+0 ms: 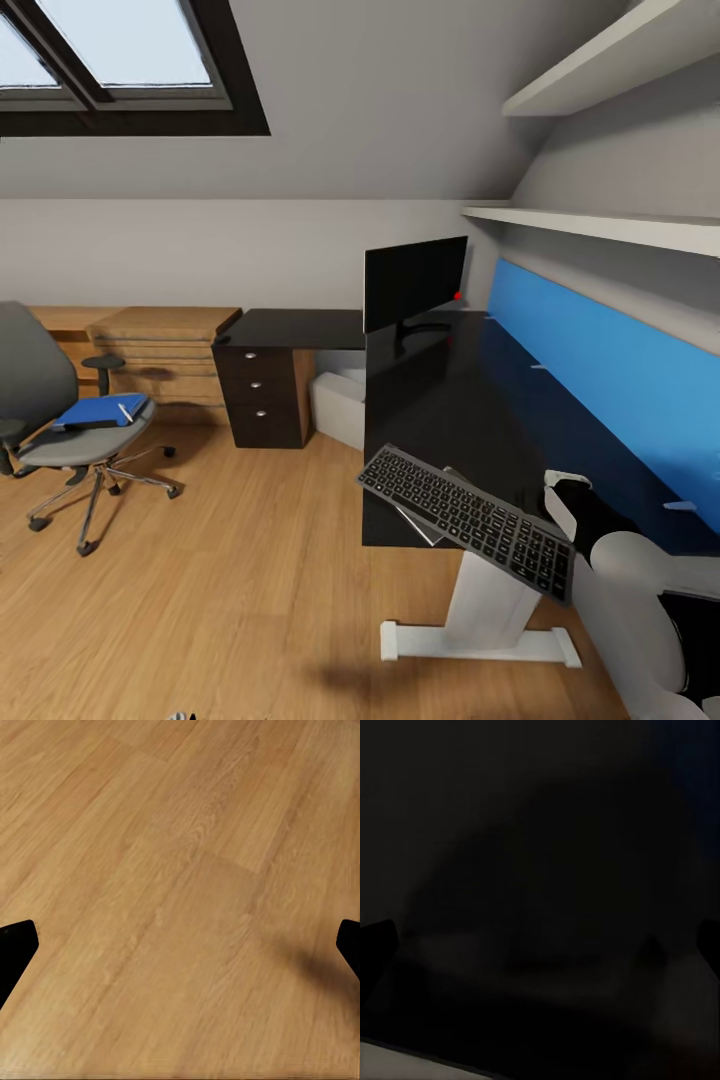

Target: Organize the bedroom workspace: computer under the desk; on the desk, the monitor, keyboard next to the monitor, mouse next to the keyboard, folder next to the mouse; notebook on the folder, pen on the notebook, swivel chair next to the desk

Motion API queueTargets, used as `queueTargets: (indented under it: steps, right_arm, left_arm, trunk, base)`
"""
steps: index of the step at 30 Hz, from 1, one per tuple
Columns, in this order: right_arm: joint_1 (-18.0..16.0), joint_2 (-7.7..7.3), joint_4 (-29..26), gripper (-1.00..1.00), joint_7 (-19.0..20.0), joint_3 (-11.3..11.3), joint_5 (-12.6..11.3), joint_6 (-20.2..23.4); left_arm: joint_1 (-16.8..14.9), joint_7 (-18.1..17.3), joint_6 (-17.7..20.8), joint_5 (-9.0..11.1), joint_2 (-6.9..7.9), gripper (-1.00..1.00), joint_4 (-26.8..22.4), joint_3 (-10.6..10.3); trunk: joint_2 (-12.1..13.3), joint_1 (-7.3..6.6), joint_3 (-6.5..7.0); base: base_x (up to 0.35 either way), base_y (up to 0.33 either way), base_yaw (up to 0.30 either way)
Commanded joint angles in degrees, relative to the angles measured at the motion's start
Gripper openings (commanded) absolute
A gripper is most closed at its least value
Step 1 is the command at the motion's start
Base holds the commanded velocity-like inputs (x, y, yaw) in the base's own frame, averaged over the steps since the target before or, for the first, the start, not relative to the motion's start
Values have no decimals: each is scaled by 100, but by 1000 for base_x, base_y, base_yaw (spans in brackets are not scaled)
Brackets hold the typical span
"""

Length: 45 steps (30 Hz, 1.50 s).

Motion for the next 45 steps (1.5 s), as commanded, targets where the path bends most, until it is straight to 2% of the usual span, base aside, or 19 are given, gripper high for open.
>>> queueTargets:
  steps: [1, 23, 45]
  right_arm:
    - [2, 1, 138, 100, -35, 3, -72, 25]
    - [2, -6, 135, 100, -35, 4, -72, 29]
    - [2, -7, 134, 100, -35, -2, -72, 24]
  left_arm:
    - [-4, -43, -13, 61, 2, 100, 5, -28]
    - [-4, -43, -13, 56, 2, 100, 5, -28]
    - [-4, -43, -13, 53, 2, 100, 5, -28]
  trunk:
    - [-3, -2, -6]
    - [-3, -2, -6]
    - [-3, -2, -6]
  base:
    - [-162, 0, 0]
    - [-76, 0, 0]
    - [-5, 0, 0]
